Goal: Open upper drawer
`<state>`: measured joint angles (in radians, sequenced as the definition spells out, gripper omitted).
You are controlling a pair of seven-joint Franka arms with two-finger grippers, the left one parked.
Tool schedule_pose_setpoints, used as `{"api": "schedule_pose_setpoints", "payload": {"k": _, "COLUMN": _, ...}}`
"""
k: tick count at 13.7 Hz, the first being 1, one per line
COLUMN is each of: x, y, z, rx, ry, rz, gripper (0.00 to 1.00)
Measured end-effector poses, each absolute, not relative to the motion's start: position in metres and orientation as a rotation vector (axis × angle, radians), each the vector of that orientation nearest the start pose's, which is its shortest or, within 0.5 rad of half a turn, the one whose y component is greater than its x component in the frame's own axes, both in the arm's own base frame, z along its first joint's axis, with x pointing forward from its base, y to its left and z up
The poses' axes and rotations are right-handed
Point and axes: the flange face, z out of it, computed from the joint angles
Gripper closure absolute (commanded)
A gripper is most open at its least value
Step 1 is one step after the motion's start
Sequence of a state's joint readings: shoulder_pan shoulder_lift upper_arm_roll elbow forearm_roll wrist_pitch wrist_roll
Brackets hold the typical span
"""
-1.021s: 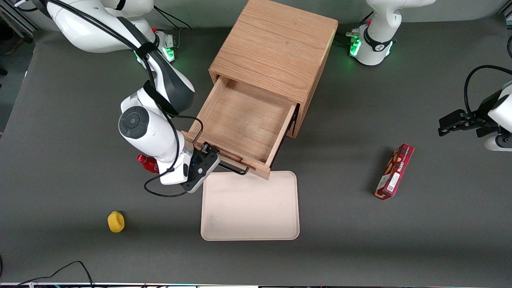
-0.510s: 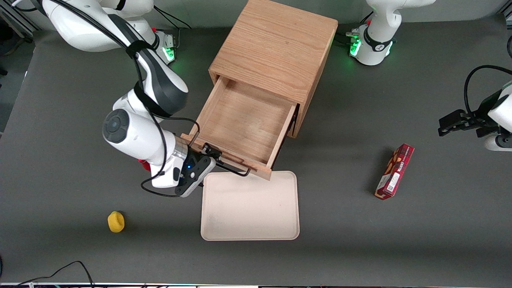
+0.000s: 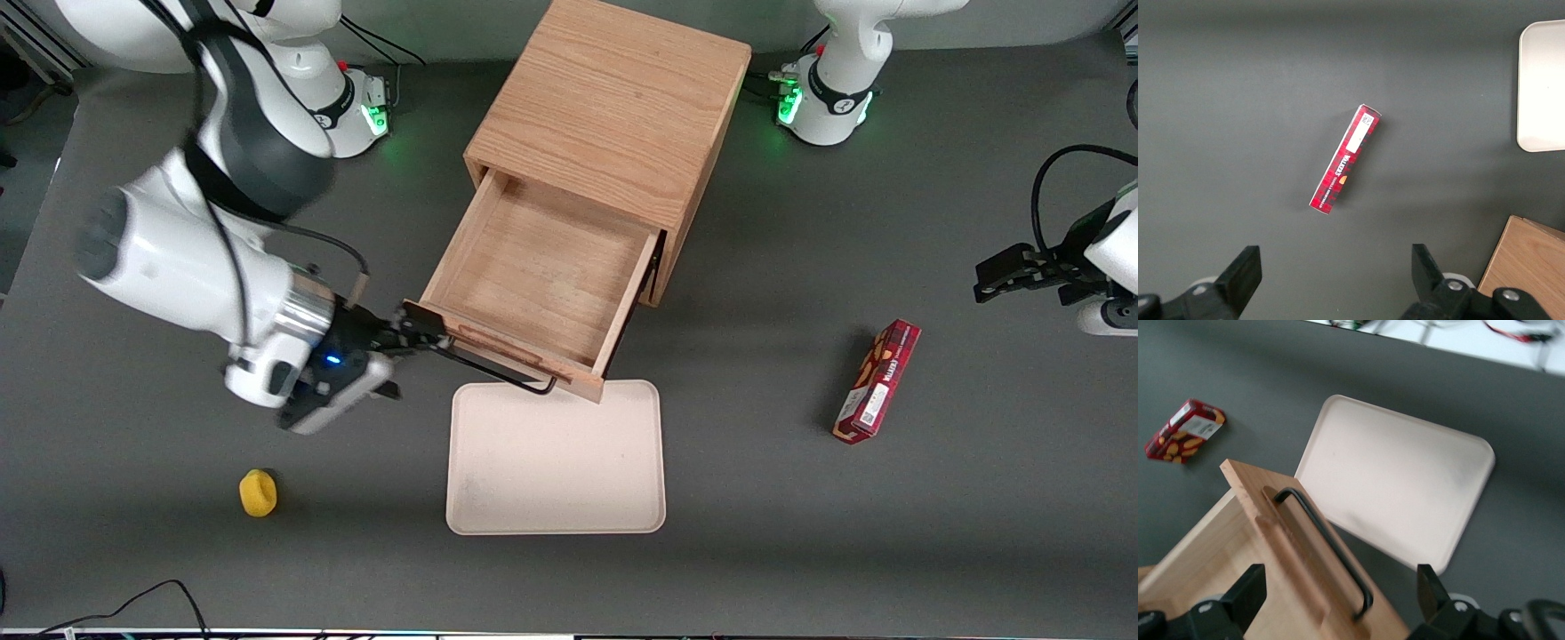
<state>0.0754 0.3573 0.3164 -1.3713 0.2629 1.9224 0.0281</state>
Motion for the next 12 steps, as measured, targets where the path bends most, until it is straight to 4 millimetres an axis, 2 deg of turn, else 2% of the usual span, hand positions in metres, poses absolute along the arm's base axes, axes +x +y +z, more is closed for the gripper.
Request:
{"api": "schedule_pose_setpoints", "payload": {"k": 2, "x": 0.616, "y": 0.206, "z": 0.590, "rx": -2.807, "ry": -0.136, "rz": -0.114, "gripper": 0.00}}
{"api": "schedule_pose_setpoints", "payload": {"k": 3, "x": 0.606, "y": 0.182, "z": 0.603, "rx": -2.852, "ry": -0.056, "rz": -0.097, "gripper": 0.00}}
{"api": "schedule_pose_setpoints", "payload": {"k": 5, "x": 0.586, "y": 0.126, "z": 0.613, "rx": -2.952, "ry": 0.057, "rz": -0.050, "gripper": 0.00}}
{"api": "schedule_pose_setpoints", "payload": {"k": 6, "x": 0.575, "y": 0.105, "z": 0.614, "rx": -3.016, "ry": 0.113, "rz": -0.013, "gripper": 0.00}}
{"api": "schedule_pose_setpoints", "payload": {"k": 7, "x": 0.564, "y": 0.093, "z": 0.614, "rx": -3.065, "ry": 0.214, "rz": 0.015, "gripper": 0.00}}
{"api": "schedule_pose_setpoints", "payload": {"k": 9, "x": 0.553, "y": 0.081, "z": 0.608, "rx": -3.094, "ry": 0.384, "rz": 0.038, "gripper": 0.00}}
{"api": "schedule_pose_setpoints", "payload": {"k": 12, "x": 0.551, "y": 0.074, "z": 0.605, "rx": -3.102, "ry": 0.433, "rz": 0.037, "gripper": 0.00}}
